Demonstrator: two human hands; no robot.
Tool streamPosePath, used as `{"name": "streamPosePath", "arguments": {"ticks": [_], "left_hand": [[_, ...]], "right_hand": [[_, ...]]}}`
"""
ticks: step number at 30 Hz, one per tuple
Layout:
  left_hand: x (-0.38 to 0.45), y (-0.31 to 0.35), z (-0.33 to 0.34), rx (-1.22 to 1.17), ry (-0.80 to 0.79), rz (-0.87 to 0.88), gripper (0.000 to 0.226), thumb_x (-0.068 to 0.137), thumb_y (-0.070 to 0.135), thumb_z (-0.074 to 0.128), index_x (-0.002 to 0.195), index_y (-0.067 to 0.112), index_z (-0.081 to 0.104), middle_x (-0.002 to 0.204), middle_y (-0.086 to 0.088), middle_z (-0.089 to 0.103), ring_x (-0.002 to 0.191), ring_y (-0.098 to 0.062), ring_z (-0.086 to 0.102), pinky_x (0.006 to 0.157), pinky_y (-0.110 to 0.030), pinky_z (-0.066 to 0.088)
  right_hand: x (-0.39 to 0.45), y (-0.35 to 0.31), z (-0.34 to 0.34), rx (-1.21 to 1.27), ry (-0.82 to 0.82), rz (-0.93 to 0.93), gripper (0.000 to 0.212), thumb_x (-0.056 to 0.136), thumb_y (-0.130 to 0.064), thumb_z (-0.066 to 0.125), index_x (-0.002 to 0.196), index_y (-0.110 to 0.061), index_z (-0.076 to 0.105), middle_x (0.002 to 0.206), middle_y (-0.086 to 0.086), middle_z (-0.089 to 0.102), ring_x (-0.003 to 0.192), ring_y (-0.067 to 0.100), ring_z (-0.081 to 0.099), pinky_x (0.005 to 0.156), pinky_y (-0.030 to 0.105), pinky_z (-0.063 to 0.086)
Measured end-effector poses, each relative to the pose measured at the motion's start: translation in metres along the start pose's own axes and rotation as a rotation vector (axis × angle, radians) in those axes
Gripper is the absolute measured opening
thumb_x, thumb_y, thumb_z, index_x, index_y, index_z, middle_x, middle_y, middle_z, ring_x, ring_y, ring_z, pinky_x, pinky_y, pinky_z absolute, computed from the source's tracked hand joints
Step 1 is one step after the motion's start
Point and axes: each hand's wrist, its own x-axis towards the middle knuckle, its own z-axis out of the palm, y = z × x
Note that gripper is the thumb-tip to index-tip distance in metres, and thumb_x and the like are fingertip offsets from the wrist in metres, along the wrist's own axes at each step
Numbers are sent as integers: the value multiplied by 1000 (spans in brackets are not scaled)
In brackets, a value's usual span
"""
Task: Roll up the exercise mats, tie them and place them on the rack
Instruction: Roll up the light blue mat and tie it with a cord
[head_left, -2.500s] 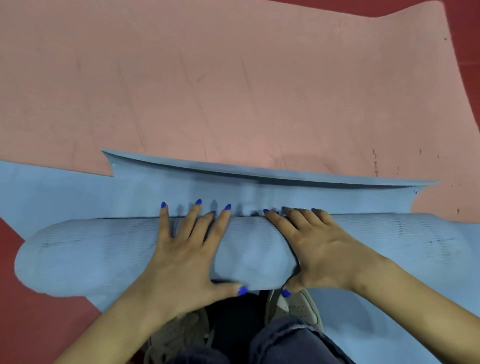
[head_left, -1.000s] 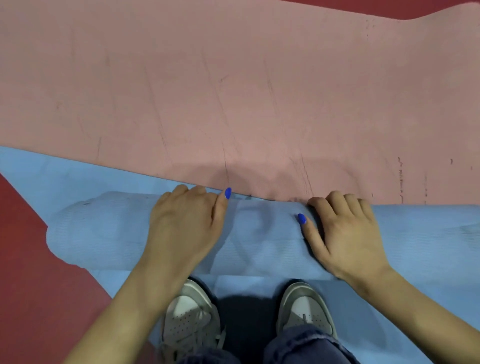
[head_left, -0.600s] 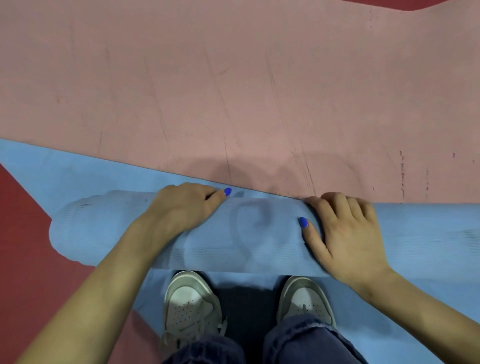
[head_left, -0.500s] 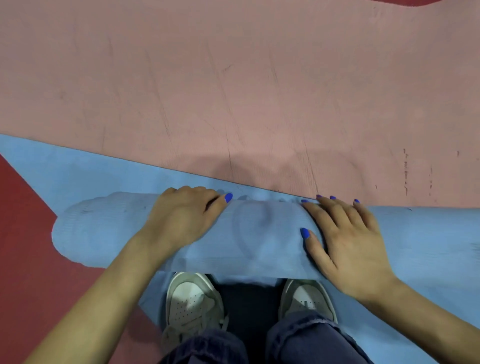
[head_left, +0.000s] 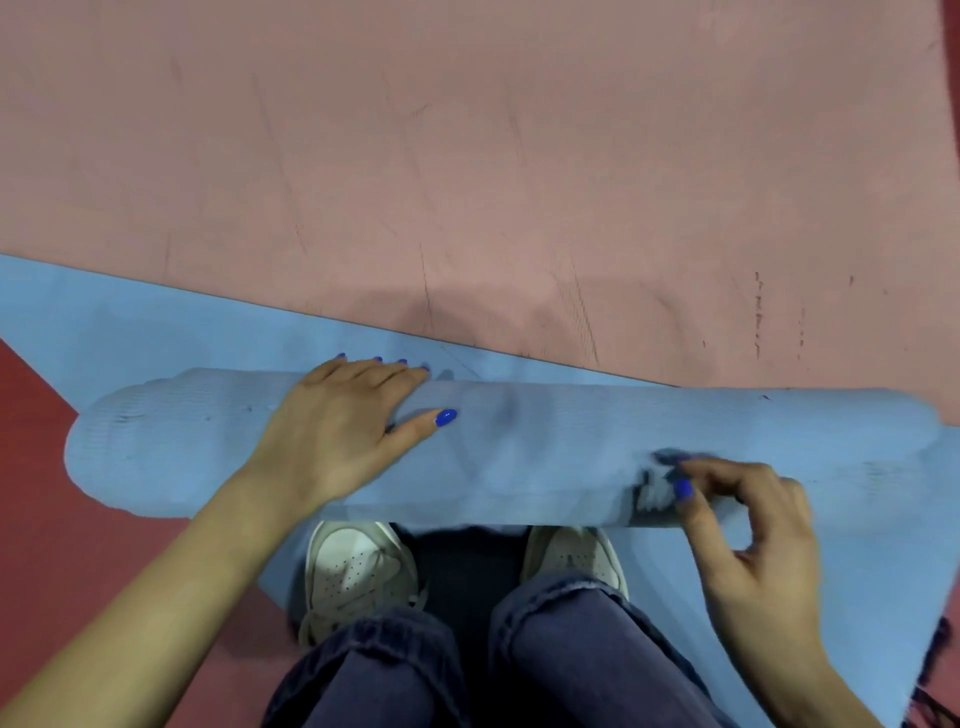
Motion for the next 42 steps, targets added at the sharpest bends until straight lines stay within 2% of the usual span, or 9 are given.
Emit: {"name": "streamPosePath", "arguments": {"ticks": [4, 7, 10, 15, 19, 25, 28, 35, 42], "left_hand": [[3, 2, -7, 24, -82, -22, 94, 74, 85, 8, 135, 28, 52, 137, 7, 55, 124, -16, 53, 106, -36, 36], [4, 7, -7, 31, -121, -25, 106, 65, 91, -1, 143, 34, 41, 146, 12, 44, 130, -12, 45, 109, -33, 30], [13, 24, -9, 57, -158, 43, 123, 52, 99, -6, 140, 30, 44, 141, 10, 50, 126, -14, 48, 106, -32, 29], [58, 78, -12, -15, -317, 222, 96, 58, 92, 46, 121, 20, 52, 110, 6, 56, 105, -16, 47, 94, -28, 31], [89, 130, -6, -150, -492, 239, 107, 64, 80, 61, 147, 21, 28, 144, 0, 39, 133, -22, 35, 109, -35, 27], [91, 147, -17, -46, -586, 167, 118, 62, 81, 62, 152, 25, 8, 155, -2, 25, 140, -26, 23, 112, -45, 20], [77, 146, -67, -62, -480, 160, 126, 61, 73, 70, 152, 29, -3, 150, -2, 26, 136, -26, 23, 110, -45, 26], [-18, 138, -237, -310, -3, 180, 148, 45, 65, 82, 112, 58, -50, 151, -1, 25, 137, -19, 31, 109, -39, 35], [-156, 159, -335, -718, 583, 247, 152, 43, 32, 90, 146, 37, -21, 134, 19, 48, 119, 3, 53, 102, -36, 46]], "right_hand": [[-28, 5, 9, -15, -177, 453, 34, 73, -66, 53, 73, -33, 58, 72, -11, 62, 80, 11, 53, 73, 35, 32], [-19, 7, 17, 636, -292, 1059, 55, 63, -60, 66, 100, -19, 63, 100, 3, 68, 94, 18, 61, 76, 32, 43], [-4, 14, 22, 1098, -214, 1199, 108, 31, -64, 87, 123, -13, 59, 112, 6, 67, 106, 22, 63, 87, 42, 49], [3, 15, 33, 1261, -68, 1167, 95, 46, -64, 83, 125, -16, 59, 120, 11, 66, 103, 24, 65, 84, 40, 50], [6, 11, 33, 1331, 8, 1083, 58, 75, -50, 60, 121, -15, 63, 121, 10, 65, 101, 22, 65, 85, 35, 53], [2, -1, 33, 1319, 45, 1024, 66, 69, -46, 72, 118, -2, 64, 113, 18, 68, 107, 29, 64, 88, 40, 54], [8, -29, 6, 1235, 60, 829, 46, 61, -37, 78, 93, -6, 64, 81, 7, 72, 72, 15, 70, 60, 28, 57], [26, -162, -99, 1046, -13, 112, 64, 51, -16, 85, 110, -4, 63, 99, 7, 73, 89, 22, 71, 66, 29, 56], [-34, -301, -184, 650, 158, -231, 113, 21, -58, 88, 123, -34, 43, 119, -14, 59, 108, 12, 60, 83, 42, 54]]}}
